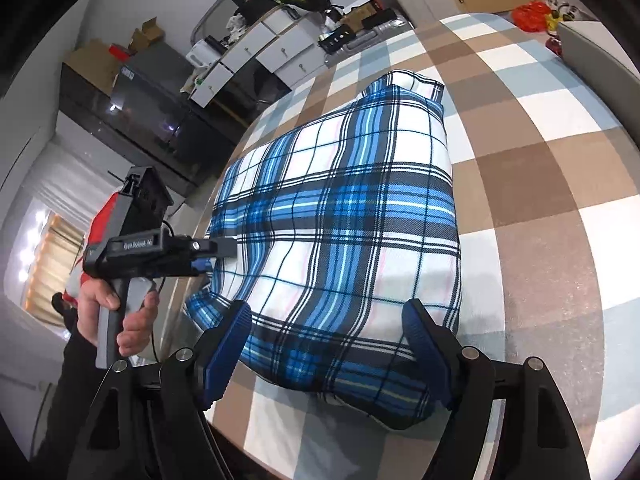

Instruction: Fold large clothes

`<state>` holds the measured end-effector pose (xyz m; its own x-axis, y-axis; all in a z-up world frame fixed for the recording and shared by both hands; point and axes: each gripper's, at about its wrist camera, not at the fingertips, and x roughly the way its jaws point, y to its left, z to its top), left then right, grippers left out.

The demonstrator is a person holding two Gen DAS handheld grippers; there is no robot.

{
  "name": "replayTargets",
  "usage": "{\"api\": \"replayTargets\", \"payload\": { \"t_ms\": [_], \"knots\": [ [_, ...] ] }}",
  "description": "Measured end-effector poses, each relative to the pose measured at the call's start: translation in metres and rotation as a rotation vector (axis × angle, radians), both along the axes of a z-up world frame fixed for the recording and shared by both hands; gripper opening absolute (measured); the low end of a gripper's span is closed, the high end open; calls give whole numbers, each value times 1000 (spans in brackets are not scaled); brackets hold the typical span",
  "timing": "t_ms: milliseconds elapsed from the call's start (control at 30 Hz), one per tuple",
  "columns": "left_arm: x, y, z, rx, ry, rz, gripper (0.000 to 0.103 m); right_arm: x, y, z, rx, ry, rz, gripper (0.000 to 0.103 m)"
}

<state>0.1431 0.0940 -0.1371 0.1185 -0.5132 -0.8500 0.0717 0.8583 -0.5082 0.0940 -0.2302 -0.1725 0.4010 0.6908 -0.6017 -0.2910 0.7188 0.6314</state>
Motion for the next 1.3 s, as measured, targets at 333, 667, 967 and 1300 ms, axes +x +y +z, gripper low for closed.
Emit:
{"api": "replayTargets", "payload": {
  "t_ms": [333,667,967,1300],
  "knots": [
    [-14,31,7,-57,-69,0,43,11,-31,12,-29,-4,-115,85],
    [-4,42,1,-178,-33,-38,44,77,-16,-12,-70,117,-23,93],
    [-11,37,5,-166,-34,-73,40,70,4,16,-138,78,41,30],
    [-22,21,9,-120,-42,-138,39,38,-16,15,116,112,138,44]
  ]
}}
